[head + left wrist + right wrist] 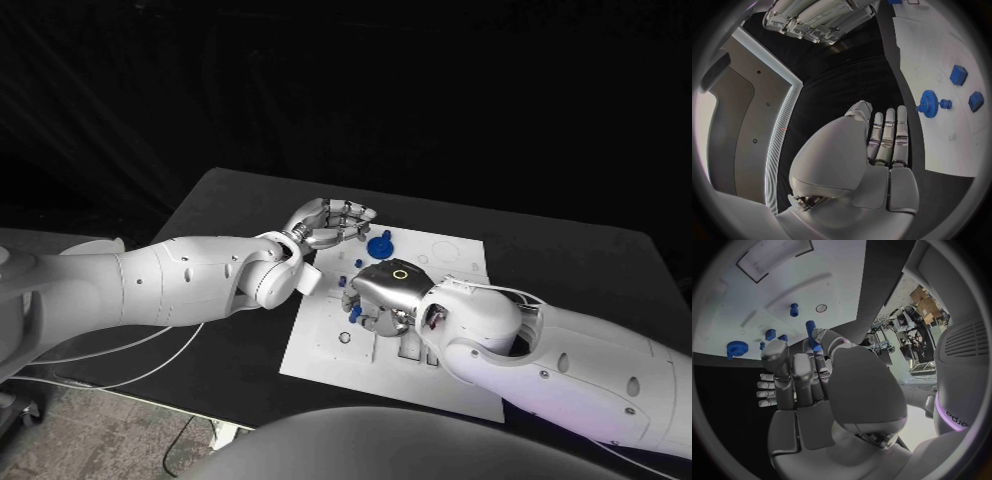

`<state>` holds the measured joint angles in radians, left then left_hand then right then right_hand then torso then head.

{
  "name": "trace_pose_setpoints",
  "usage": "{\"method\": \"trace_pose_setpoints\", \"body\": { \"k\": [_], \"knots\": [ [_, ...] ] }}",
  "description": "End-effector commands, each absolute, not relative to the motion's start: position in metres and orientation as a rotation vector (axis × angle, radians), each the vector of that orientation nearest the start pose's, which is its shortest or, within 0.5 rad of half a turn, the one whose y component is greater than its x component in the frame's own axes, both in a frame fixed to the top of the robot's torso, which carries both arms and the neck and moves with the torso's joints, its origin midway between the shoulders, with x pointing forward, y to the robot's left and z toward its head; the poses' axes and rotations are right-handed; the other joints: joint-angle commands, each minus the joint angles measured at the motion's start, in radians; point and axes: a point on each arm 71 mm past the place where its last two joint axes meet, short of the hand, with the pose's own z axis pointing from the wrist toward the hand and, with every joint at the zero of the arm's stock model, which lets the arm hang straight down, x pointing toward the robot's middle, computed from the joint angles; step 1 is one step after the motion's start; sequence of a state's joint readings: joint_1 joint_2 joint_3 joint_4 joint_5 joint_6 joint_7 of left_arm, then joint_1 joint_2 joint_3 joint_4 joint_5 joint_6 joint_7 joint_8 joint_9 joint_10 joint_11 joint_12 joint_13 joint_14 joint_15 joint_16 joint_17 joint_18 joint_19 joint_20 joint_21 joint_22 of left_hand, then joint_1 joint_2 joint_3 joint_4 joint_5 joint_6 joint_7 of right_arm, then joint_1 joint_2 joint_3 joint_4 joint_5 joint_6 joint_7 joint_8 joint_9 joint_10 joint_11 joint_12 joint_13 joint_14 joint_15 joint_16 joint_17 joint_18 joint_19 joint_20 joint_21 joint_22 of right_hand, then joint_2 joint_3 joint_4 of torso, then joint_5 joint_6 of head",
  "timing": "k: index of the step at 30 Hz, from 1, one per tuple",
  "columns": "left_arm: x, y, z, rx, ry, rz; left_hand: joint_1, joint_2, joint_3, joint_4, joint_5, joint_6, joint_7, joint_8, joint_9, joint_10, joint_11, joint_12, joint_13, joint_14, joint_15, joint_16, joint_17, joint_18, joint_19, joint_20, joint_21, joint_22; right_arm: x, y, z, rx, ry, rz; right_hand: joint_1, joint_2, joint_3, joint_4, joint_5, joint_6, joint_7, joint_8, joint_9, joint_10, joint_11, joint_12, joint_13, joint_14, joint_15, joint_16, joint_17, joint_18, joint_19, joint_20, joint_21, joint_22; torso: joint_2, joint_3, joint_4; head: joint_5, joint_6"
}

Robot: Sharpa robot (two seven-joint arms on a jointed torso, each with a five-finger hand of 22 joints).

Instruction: Assemble the parts on the task board

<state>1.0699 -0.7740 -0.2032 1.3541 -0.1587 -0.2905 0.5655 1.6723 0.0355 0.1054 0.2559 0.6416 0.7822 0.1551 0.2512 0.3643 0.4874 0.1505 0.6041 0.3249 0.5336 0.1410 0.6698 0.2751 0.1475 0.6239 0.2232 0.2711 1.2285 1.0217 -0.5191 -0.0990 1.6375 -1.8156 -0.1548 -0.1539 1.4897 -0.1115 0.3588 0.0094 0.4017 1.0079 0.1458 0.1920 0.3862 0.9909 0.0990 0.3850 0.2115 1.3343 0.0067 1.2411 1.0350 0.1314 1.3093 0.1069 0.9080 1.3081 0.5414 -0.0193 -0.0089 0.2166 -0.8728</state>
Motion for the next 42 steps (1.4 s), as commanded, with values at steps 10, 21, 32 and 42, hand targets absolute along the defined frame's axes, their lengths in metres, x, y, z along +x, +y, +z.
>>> {"method": "trace_pose_setpoints", "body": {
  "k": [10, 21, 32, 42],
  "knots": [
    [0.461, 0.219, -0.293, -0.975, 1.555, -1.446, 0.002, 0.006, 0.006, -0.002, 0.005, -0.007, 0.004, 0.007, -0.001, -0.001, 0.005, 0.004, -0.002, -0.003, 0.003, 0.003, -0.001, 0.004, -0.010, 0.000, 0.005, 0.003, 0.363, 0.002, -0.265, -0.832, 1.709, 0.899, 0.004, -0.011, 0.013, -0.010, -0.015, -0.004, 0.000, -0.007, 0.000, 0.031, -0.014, -0.001, 0.005, -0.004, 0.000, -0.006, -0.001, -0.009, 0.001, 0.001, 0.008, 0.103, -0.002, 0.0000, -0.0009, 0.006, 0.000],
    [0.462, 0.219, -0.294, -0.980, 1.555, -1.445, 0.002, 0.006, 0.007, -0.002, 0.006, -0.007, 0.004, 0.007, -0.002, -0.001, 0.006, 0.004, -0.003, -0.003, 0.003, 0.003, -0.002, 0.003, -0.011, 0.000, 0.005, 0.004, 0.359, 0.000, -0.274, -0.813, 1.729, 0.920, 0.005, -0.010, 0.016, -0.014, -0.018, -0.001, 0.000, -0.008, 0.001, 0.037, -0.015, 0.001, 0.008, -0.006, 0.000, -0.008, -0.004, -0.009, -0.001, 0.000, 0.008, 0.102, -0.001, -0.0009, -0.0035, 0.017, 0.000],
    [0.461, 0.217, -0.294, -0.984, 1.559, -1.453, 0.002, 0.007, 0.007, -0.002, 0.006, -0.007, 0.004, 0.008, -0.002, -0.001, 0.006, 0.004, -0.003, -0.003, 0.004, 0.003, -0.002, 0.003, -0.011, 0.000, 0.006, 0.005, 0.353, 0.002, -0.280, -0.795, 1.716, 0.947, 0.006, -0.009, 0.020, -0.020, -0.018, 0.003, -0.001, -0.009, 0.001, 0.046, -0.017, 0.005, 0.012, -0.010, -0.002, -0.012, -0.010, -0.007, -0.007, -0.001, 0.002, 0.100, -0.001, 0.0002, 0.0005, 0.015, 0.000],
    [0.462, 0.218, -0.294, -0.987, 1.560, -1.450, 0.002, 0.007, 0.007, -0.002, 0.006, -0.007, 0.004, 0.008, -0.002, -0.001, 0.006, 0.004, -0.003, -0.003, 0.004, 0.003, -0.002, 0.003, -0.011, 0.000, 0.006, 0.005, 0.353, 0.004, -0.284, -0.785, 1.725, 0.955, 0.005, -0.008, 0.021, -0.023, -0.018, 0.006, -0.002, -0.009, 0.002, 0.052, -0.019, 0.008, 0.016, -0.011, -0.003, -0.013, -0.011, -0.007, -0.008, -0.001, 0.003, 0.101, -0.001, -0.0006, -0.0017, 0.016, 0.000]
  ]
}}
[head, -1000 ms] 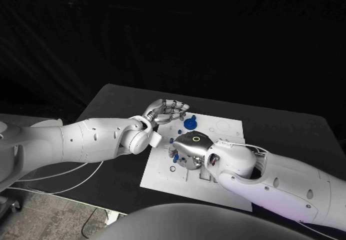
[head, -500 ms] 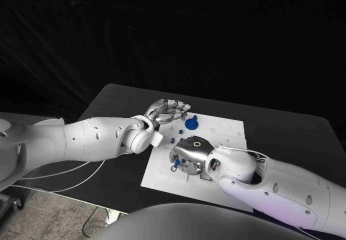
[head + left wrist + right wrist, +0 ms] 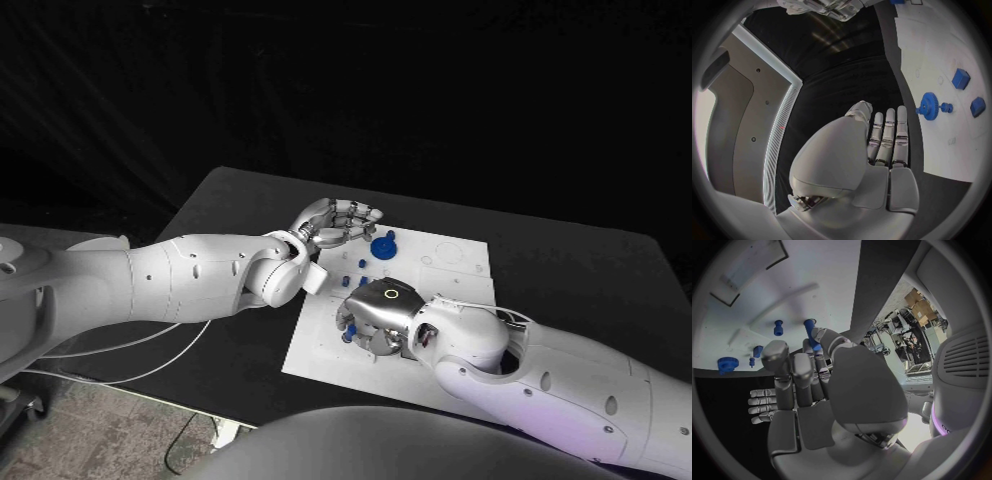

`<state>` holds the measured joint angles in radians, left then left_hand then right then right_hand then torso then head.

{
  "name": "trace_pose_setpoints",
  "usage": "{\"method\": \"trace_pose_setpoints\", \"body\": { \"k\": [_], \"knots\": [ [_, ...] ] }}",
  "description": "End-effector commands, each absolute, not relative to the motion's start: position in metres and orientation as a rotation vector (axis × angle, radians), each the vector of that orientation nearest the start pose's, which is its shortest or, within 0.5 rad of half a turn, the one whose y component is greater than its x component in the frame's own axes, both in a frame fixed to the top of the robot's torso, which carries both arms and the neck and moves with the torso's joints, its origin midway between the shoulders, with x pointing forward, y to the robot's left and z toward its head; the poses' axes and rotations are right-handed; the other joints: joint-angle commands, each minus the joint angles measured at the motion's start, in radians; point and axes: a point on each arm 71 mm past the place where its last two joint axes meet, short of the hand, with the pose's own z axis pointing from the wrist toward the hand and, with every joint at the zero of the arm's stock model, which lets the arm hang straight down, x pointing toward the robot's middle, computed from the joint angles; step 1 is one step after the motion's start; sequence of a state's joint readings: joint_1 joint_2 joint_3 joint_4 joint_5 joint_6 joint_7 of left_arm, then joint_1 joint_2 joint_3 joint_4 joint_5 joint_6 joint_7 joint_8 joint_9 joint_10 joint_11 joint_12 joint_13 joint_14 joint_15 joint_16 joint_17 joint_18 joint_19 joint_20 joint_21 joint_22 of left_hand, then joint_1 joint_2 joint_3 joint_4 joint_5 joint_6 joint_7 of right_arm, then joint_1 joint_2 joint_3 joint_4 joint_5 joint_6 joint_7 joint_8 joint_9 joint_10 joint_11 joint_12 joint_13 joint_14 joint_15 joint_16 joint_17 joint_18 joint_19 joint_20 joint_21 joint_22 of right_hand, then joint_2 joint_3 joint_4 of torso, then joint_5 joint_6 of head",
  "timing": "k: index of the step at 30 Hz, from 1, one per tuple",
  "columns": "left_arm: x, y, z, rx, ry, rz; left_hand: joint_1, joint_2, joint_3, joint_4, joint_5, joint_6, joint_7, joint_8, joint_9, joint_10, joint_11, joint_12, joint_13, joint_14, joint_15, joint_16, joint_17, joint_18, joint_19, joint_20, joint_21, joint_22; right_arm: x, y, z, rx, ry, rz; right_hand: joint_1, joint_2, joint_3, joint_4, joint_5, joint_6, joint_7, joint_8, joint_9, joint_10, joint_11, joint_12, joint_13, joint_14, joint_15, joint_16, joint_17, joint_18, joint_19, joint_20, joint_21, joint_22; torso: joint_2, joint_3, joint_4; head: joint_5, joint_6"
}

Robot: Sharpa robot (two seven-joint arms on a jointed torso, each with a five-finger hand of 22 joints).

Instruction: Assemble the parts on the task board

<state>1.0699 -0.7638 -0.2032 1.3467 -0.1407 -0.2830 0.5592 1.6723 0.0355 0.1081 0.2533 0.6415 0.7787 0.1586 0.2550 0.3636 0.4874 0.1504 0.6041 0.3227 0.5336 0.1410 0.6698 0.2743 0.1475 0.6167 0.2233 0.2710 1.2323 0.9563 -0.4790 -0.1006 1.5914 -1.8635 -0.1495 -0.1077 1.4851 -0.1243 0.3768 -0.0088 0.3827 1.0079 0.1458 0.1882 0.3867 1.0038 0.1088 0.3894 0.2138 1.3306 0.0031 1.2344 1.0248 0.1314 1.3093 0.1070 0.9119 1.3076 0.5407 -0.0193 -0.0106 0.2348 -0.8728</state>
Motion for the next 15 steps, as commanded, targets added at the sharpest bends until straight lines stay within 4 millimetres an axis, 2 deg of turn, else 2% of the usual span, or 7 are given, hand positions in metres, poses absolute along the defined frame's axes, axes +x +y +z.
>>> {"method": "trace_pose_setpoints", "body": {
  "k": [1, 9, 15],
  "knots": [
    [0.4617, 0.2180, -0.2940, -0.987, 1.560, -1.450, 0.002, 0.007, 0.004, 0.001, 0.006, -0.004, 0.001, 0.004, -0.001, -0.001, 0.006, 0.004, -0.001, -0.003, 0.004, 0.003, -0.001, 0.003, -0.004, 0.000, 0.006, 0.001, 0.3530, 0.0039, -0.2851, -0.784, 1.726, 0.956, 0.010, 0.005, 0.003, -0.005, 0.001, 0.006, -0.002, -0.006, 0.002, 0.040, -0.029, 0.004, 0.014, -0.007, 0.000, -0.006, 0.000, -0.006, -0.008, -0.002, -0.001, 0.101, -0.001, -0.0006, -0.0001, -0.002, 0.000],
    [0.4619, 0.2168, -0.2943, -0.988, 1.563, -1.454, 0.002, 0.008, 0.005, 0.000, 0.006, -0.005, 0.001, 0.005, -0.002, -0.002, 0.006, 0.004, -0.002, -0.004, 0.004, 0.003, -0.002, 0.003, -0.005, 0.000, 0.006, 0.003, 0.3532, 0.0060, -0.2906, -0.779, 1.737, 0.959, 0.012, 0.006, 0.004, -0.009, 0.002, 0.009, -0.003, -0.006, 0.002, 0.043, -0.030, 0.007, 0.017, -0.007, -0.001, -0.007, -0.001, -0.006, -0.009, -0.003, -0.001, 0.101, -0.001, -0.0005, -0.0003, -0.003, 0.000],
    [0.4620, 0.2160, -0.2944, -0.990, 1.565, -1.456, 0.003, 0.008, 0.006, 0.000, 0.006, -0.005, 0.001, 0.005, -0.003, -0.002, 0.007, 0.004, -0.003, -0.004, 0.004, 0.003, -0.002, 0.003, -0.005, 0.000, 0.007, 0.004, 0.3520, 0.0076, -0.2946, -0.779, 1.750, 0.959, 0.012, 0.004, 0.004, -0.013, 0.001, 0.007, -0.004, -0.009, 0.002, 0.044, -0.031, 0.009, 0.020, -0.008, -0.002, -0.008, -0.002, -0.006, -0.011, -0.003, -0.001, 0.100, 0.000, 0.0003, 0.0020, -0.002, 0.000]
  ]
}}
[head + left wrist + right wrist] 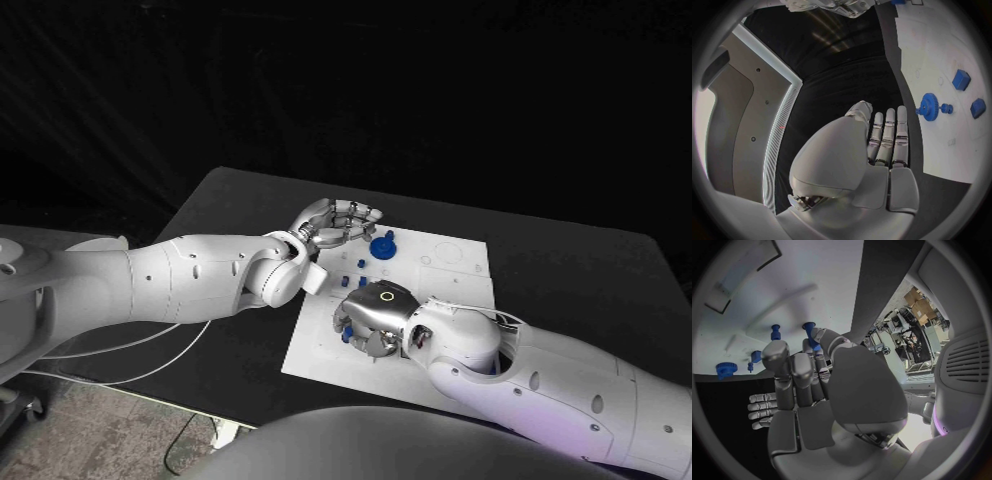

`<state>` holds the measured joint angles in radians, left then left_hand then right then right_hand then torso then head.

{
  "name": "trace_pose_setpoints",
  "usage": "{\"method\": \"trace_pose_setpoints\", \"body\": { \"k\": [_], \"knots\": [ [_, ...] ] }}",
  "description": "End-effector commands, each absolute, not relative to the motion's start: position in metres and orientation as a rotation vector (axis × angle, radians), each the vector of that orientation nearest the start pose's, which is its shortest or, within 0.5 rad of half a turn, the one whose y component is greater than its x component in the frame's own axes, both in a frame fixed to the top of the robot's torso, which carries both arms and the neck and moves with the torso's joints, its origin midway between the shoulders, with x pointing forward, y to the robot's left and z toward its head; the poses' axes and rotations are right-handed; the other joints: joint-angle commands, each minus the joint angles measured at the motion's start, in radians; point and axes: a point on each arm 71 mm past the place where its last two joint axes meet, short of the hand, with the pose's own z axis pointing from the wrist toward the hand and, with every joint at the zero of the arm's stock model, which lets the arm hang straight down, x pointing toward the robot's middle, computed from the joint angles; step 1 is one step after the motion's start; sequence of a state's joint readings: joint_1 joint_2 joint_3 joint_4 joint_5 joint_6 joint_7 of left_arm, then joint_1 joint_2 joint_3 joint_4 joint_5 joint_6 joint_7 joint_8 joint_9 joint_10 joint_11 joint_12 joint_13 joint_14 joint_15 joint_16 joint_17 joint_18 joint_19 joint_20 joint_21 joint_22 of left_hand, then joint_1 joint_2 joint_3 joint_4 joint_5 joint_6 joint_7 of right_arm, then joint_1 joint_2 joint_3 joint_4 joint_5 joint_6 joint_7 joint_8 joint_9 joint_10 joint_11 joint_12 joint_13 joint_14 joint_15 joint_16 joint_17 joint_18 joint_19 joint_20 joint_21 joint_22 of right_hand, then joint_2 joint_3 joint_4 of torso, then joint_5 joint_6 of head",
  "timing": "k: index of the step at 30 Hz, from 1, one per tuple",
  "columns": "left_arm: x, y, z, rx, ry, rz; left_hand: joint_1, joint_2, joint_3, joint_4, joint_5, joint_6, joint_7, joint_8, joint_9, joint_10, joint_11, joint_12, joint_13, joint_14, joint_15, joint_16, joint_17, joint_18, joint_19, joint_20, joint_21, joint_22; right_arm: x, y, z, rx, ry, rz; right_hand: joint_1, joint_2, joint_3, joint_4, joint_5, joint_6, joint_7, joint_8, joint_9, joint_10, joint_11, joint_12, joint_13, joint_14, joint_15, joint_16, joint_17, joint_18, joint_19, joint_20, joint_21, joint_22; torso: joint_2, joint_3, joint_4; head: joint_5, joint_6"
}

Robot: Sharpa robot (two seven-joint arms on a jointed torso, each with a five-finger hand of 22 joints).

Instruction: Assemble the parts on the task board

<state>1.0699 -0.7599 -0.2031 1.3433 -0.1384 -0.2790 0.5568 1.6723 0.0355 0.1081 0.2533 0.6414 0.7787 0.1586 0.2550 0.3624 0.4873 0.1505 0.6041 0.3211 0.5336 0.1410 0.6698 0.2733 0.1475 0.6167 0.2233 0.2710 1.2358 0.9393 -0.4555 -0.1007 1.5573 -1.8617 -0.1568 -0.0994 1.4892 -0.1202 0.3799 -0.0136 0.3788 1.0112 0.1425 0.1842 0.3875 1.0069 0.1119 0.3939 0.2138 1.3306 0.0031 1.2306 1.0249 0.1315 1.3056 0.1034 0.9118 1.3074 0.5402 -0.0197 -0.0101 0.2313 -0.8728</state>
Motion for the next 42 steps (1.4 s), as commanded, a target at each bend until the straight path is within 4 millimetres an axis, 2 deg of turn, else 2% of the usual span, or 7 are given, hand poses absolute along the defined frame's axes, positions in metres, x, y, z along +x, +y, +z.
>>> {"method": "trace_pose_setpoints", "body": {
  "k": [1, 8, 16, 23, 32, 36, 42],
  "knots": [
    [0.462, 0.216, -0.294, -0.991, 1.565, -1.456, 0.003, 0.008, 0.006, 0.000, 0.006, -0.005, 0.001, 0.005, -0.001, -0.002, 0.007, 0.004, -0.001, -0.004, 0.004, 0.003, -0.001, 0.003, -0.005, 0.000, 0.007, 0.001, 0.352, 0.007, -0.295, -0.779, 1.753, 0.958, 0.006, 0.000, 0.001, -0.009, 0.002, 0.002, 0.000, -0.007, 0.001, 0.039, -0.033, 0.004, 0.021, -0.010, -0.001, -0.006, -0.005, -0.005, -0.009, 0.000, -0.003, 0.100, 0.000, 0.0004, 0.0011, 0.002, 0.000],
    [0.462, 0.217, -0.295, -1.000, 1.566, -1.455, 0.003, 0.008, 0.006, 0.000, 0.006, -0.005, 0.001, 0.005, -0.001, -0.002, 0.007, 0.004, -0.001, -0.004, 0.004, 0.003, -0.001, 0.003, -0.005, 0.000, 0.007, 0.001, 0.352, 0.004, -0.301, -0.781, 1.787, 0.933, -0.022, -0.009, 0.001, -0.004, -0.067, -0.069, 0.001, -0.056, -0.017, -0.057, -0.019, -0.042, 0.016, -0.038, 0.000, -0.035, -0.042, 0.002, -0.040, 0.002, -0.050, 0.086, 0.000, -0.0003, -0.0020, 0.002, 0.000],
    [0.463, 0.217, -0.295, -1.007, 1.566, -1.455, 0.003, 0.008, 0.006, 0.000, 0.006, -0.005, 0.001, 0.005, -0.001, -0.002, 0.007, 0.004, -0.001, -0.004, 0.004, 0.003, -0.001, 0.003, -0.005, 0.000, 0.007, 0.001, 0.356, -0.008, -0.302, -0.740, 1.789, 0.918, -0.064, -0.036, -0.112, 0.052, -0.234, -0.290, -0.069, -0.119, -0.087, -0.307, 0.022, -0.095, 0.016, -0.115, 0.027, -0.096, -0.122, 0.020, -0.116, 0.030, -0.197, 0.048, -0.001, 0.0000, -0.0007, -0.003, 0.000],
    [0.463, 0.219, -0.296, -1.021, 1.561, -1.449, 0.003, 0.008, 0.006, 0.000, 0.006, -0.005, 0.001, 0.005, -0.001, -0.002, 0.007, 0.004, -0.001, -0.004, 0.004, 0.003, -0.001, 0.003, -0.005, 0.000, 0.007, 0.001, 0.365, -0.042, -0.279, -0.628, 1.757, 0.953, 0.037, -0.074, -0.232, 0.243, -0.288, -0.326, -0.070, -0.112, -0.127, -0.405, 0.022, -0.010, 0.047, -0.129, 0.031, -0.096, -0.136, 0.026, -0.112, 0.034, -0.245, 0.041, -0.002, -0.0007, -0.0030, -0.014, 0.000],
    [0.462, 0.222, -0.299, -1.030, 1.561, -1.440, 0.003, 0.008, 0.006, 0.000, 0.006, -0.005, 0.001, 0.005, -0.001, -0.002, 0.007, 0.004, -0.001, -0.004, 0.004, 0.003, -0.001, 0.003, -0.005, 0.000, 0.007, 0.001, 0.396, -0.117, -0.231, -0.230, 1.841, 1.004, 0.002, -0.037, -0.258, 0.283, -0.260, -0.240, 0.010, -0.052, -0.122, -0.261, -0.004, 0.269, 0.190, -0.103, 0.037, -0.057, -0.101, 0.020, -0.079, 0.038, -0.221, 0.060, -0.009, -0.0046, -0.0124, -0.028, 0.000],
    [0.462, 0.223, -0.299, -1.032, 1.562, -1.438, 0.003, 0.009, 0.007, 0.000, 0.006, -0.006, 0.002, 0.006, -0.002, -0.002, 0.007, 0.004, -0.004, -0.004, 0.005, 0.003, -0.002, 0.002, -0.007, -0.001, 0.008, 0.005, 0.406, -0.152, -0.225, -0.121, 1.870, 0.944, -0.012, -0.001, -0.282, 0.252, -0.213, -0.184, 0.002, 0.019, -0.091, -0.187, -0.045, 0.576, 0.416, -0.096, 0.001, -0.056, -0.103, 0.016, -0.069, 0.015, -0.223, 0.063, -0.010, -0.0054, -0.0150, -0.036, 0.000],
    [0.461, 0.227, -0.300, -1.036, 1.562, -1.432, 0.003, 0.009, 0.007, 0.000, 0.006, -0.006, 0.002, 0.006, -0.003, -0.002, 0.007, 0.004, -0.004, -0.004, 0.005, 0.004, -0.002, 0.002, -0.008, -0.001, 0.008, 0.005, 0.411, -0.190, -0.241, -0.099, 2.012, 0.731, -0.170, 0.037, -0.339, 0.295, -0.226, -0.127, -0.036, 0.100, -0.042, 0.361, -0.089, 1.054, 1.100, 0.148, -0.041, 0.202, 0.296, -0.048, 0.126, -0.031, 0.201, 0.157, -0.008, -0.0042, -0.0179, -0.040, 0.000]
  ]
}}
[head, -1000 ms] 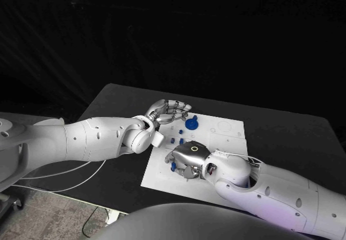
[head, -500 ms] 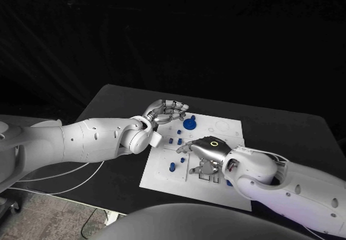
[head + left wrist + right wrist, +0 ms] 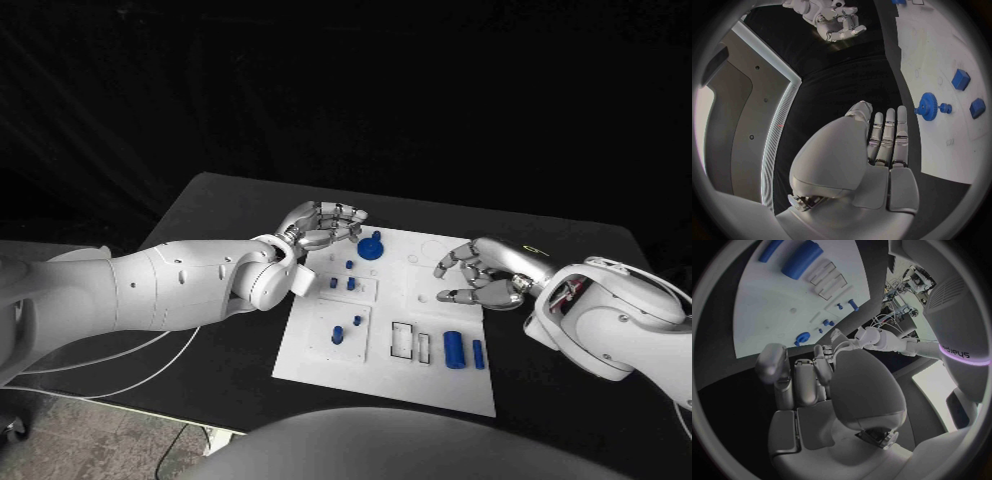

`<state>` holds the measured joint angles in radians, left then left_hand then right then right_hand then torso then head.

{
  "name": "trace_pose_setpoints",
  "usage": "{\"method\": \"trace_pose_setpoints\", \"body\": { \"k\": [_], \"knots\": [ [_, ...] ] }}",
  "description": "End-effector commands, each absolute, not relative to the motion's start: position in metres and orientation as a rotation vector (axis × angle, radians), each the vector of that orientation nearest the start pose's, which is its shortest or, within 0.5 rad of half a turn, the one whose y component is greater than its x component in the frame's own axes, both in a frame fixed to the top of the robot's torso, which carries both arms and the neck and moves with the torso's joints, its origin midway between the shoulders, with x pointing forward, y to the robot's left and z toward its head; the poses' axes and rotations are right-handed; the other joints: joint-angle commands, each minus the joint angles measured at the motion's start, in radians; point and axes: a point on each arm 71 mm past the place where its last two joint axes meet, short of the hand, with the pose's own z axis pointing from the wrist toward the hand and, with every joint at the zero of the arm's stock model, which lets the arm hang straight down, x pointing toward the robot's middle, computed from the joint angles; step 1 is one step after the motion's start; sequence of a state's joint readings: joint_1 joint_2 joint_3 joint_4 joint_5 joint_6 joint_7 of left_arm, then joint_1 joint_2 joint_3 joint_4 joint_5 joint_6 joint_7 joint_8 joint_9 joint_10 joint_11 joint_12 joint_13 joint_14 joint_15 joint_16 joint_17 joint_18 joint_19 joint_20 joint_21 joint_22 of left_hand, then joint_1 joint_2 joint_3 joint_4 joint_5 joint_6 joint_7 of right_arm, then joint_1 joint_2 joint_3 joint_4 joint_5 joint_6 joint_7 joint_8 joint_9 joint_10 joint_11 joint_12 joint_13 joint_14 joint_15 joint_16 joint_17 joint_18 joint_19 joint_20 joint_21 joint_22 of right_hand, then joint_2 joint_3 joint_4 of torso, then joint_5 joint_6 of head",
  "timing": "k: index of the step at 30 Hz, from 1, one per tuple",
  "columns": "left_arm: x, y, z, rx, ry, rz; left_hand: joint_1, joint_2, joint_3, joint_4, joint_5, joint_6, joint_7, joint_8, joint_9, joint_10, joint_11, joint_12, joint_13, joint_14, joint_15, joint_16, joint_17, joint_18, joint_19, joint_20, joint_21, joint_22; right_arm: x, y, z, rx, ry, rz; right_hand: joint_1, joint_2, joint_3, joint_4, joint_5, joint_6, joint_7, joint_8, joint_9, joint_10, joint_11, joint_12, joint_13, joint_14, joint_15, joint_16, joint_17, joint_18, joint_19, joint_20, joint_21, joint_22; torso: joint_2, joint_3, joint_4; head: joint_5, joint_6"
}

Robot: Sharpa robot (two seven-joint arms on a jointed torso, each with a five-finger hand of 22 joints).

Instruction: Assemble the parts on the task board

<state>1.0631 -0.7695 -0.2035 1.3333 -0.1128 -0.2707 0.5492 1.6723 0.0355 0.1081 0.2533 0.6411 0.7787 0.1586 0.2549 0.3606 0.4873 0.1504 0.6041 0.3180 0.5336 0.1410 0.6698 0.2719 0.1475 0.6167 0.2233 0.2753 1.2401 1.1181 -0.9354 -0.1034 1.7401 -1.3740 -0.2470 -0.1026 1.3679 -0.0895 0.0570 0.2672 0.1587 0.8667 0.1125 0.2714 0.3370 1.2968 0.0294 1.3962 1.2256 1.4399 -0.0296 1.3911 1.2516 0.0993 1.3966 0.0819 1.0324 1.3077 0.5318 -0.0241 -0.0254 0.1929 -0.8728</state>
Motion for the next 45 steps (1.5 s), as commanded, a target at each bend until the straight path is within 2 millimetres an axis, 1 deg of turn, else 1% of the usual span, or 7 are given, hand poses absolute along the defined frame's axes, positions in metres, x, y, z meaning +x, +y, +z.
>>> {"method": "trace_pose_setpoints", "body": {
  "k": [1, 4, 7, 13, 17, 22, 45],
  "knots": [
    [0.461, 0.228, -0.300, -1.037, 1.562, -1.431, 0.003, 0.010, 0.007, 0.000, 0.007, -0.007, 0.002, 0.007, -0.001, -0.002, 0.007, 0.004, -0.001, -0.004, 0.005, 0.003, -0.001, 0.002, -0.008, -0.001, 0.004, 0.002, 0.412, -0.195, -0.245, -0.094, 2.040, 0.690, -0.096, 0.017, -0.028, 0.014, -0.010, 0.037, -0.016, 0.023, 0.016, 0.133, -0.010, 0.088, 0.160, 0.066, -0.016, 0.072, 0.123, -0.028, 0.064, -0.018, 0.151, 0.171, 0.000, 0.0004, -0.0042, -0.002, 0.000],
    [0.461, 0.231, -0.300, -1.038, 1.560, -1.426, 0.003, 0.010, 0.007, 0.000, 0.007, -0.007, 0.002, 0.007, -0.001, -0.002, 0.007, 0.004, -0.002, -0.004, 0.005, 0.003, -0.001, 0.002, -0.008, -0.001, 0.004, 0.002, 0.411, -0.209, -0.258, -0.085, 2.108, 0.563, -0.204, 0.044, -0.048, 0.018, 0.000, 0.065, -0.029, 0.034, 0.035, 0.258, -0.023, 0.164, 0.322, 0.085, -0.029, 0.085, 0.150, -0.047, 0.107, -0.031, 0.265, 0.196, 0.001, 0.0012, -0.0076, -0.002, 0.000],
    [0.461, 0.232, -0.300, -1.040, 1.561, -1.425, 0.003, 0.010, 0.007, 0.000, 0.007, -0.007, 0.002, 0.007, -0.001, -0.002, 0.007, 0.004, -0.002, -0.004, 0.005, 0.003, -0.001, 0.002, -0.008, -0.001, 0.004, 0.002, 0.410, -0.213, -0.264, -0.107, 2.123, 0.491, -0.257, 0.051, -0.057, 0.017, -0.005, 0.099, -0.042, 0.057, 0.062, 0.274, -0.036, 0.175, 0.345, 0.089, -0.039, 0.084, 0.152, -0.053, 0.117, -0.039, 0.297, 0.203, 0.002, 0.0017, -0.0071, -0.007, 0.000],
    [0.460, 0.234, -0.301, -1.044, 1.566, -1.426, 0.003, 0.013, 0.009, 0.000, 0.007, -0.008, 0.003, 0.008, -0.002, -0.002, 0.008, 0.005, -0.003, -0.005, 0.006, 0.004, -0.002, 0.001, -0.010, -0.001, 0.004, 0.005, 0.404, -0.215, -0.277, -0.162, 2.126, 0.372, -0.350, 0.044, -0.050, 0.018, -0.065, 0.194, -0.083, 0.158, 0.173, 0.274, -0.066, 0.175, 0.345, 0.100, -0.065, 0.095, 0.173, -0.065, 0.135, -0.063, 0.373, 0.220, 0.001, 0.0011, -0.0042, -0.016, 0.000],
    [0.459, 0.236, -0.302, -1.046, 1.567, -1.426, 0.003, 0.013, 0.009, 0.000, 0.007, -0.008, 0.003, 0.008, -0.002, -0.002, 0.008, 0.005, -0.003, -0.005, 0.006, 0.004, -0.002, 0.001, -0.010, -0.001, 0.004, 0.005, 0.400, -0.211, -0.282, -0.191, 2.107, 0.334, -0.378, 0.018, -0.022, 0.022, -0.068, 0.182, -0.092, 0.195, 0.255, 0.274, -0.071, 0.175, 0.345, 0.105, -0.084, 0.105, 0.188, -0.072, 0.143, -0.086, 0.412, 0.228, 0.000, 0.0010, -0.0056, -0.013, 0.000],
    [0.458, 0.238, -0.302, -1.046, 1.565, -1.431, 0.005, 0.017, 0.013, -0.001, 0.009, -0.009, 0.002, 0.010, -0.004, -0.002, 0.008, 0.004, -0.007, -0.005, 0.007, 0.004, -0.004, 0.000, -0.013, -0.001, 0.006, 0.010, 0.396, -0.204, -0.286, -0.207, 2.101, 0.316, -0.399, 0.004, 0.007, 0.024, -0.070, 0.152, -0.089, 0.193, 0.313, 0.274, -0.072, 0.175, 0.345, 0.107, -0.090, 0.107, 0.190, -0.074, 0.145, -0.089, 0.423, 0.230, 0.000, 0.0009, -0.0074, -0.019, 0.000],
    [0.457, 0.240, -0.305, -1.058, 1.582, -1.429, 0.006, 0.018, 0.017, -0.002, 0.011, -0.013, 0.003, 0.013, -0.007, -0.004, 0.010, 0.004, -0.012, -0.008, 0.008, 0.003, -0.006, -0.001, -0.017, -0.002, 0.007, 0.017, 0.383, -0.190, -0.298, -0.234, 2.137, 0.305, -0.425, -0.027, 0.030, 0.026, -0.085, 0.155, -0.101, 0.213, 0.459, 0.274, -0.083, 0.175, 0.345, 0.109, -0.096, 0.116, 0.200, -0.077, 0.145, -0.095, 0.446, 0.234, 0.000, 0.0015, -0.0045, -0.017, 0.000]
  ]
}}
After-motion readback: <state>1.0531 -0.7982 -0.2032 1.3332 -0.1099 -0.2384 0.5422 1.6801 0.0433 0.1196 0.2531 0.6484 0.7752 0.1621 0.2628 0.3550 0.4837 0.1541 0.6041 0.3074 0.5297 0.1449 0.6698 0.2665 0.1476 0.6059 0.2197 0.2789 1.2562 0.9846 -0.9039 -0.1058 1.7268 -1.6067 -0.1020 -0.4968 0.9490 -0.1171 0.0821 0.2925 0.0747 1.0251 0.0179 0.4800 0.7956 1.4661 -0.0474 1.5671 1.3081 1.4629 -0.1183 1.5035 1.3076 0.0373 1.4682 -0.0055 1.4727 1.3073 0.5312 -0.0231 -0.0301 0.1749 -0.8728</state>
